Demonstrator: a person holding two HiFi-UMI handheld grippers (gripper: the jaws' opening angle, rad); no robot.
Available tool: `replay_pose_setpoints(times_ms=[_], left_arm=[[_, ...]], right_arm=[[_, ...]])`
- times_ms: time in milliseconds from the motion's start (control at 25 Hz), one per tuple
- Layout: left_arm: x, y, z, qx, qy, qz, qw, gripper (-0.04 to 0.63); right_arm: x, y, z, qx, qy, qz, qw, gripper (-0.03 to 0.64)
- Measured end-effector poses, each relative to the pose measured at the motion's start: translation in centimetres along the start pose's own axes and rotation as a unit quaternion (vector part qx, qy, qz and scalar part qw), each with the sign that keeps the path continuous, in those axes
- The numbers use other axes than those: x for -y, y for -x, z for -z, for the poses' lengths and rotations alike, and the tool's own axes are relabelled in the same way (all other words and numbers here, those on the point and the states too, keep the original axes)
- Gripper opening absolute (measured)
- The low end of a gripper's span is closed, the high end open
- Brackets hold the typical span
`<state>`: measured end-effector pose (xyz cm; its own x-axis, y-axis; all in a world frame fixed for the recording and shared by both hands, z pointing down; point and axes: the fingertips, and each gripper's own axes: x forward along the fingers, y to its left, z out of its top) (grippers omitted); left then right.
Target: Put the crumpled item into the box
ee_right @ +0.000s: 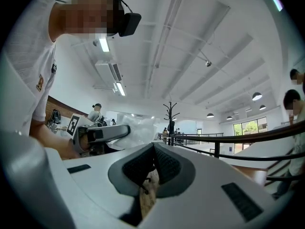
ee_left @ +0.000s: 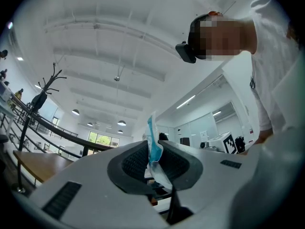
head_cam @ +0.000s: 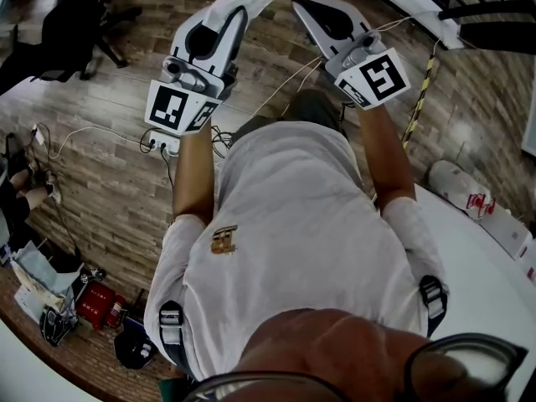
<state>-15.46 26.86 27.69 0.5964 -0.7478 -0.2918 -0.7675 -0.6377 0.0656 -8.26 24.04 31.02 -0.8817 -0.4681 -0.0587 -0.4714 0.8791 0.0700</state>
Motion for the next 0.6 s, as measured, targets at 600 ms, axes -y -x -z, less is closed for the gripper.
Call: replay_pose_setpoints(times_ms=[600], left_arm=[[-3.7,-3.6,1.3,-0.001,-0.001,0.003,1.0,0.075]], right_arm=[[4.6,-2.3,1.5,-0.006,0.002,-0.001,1.0,0.032]])
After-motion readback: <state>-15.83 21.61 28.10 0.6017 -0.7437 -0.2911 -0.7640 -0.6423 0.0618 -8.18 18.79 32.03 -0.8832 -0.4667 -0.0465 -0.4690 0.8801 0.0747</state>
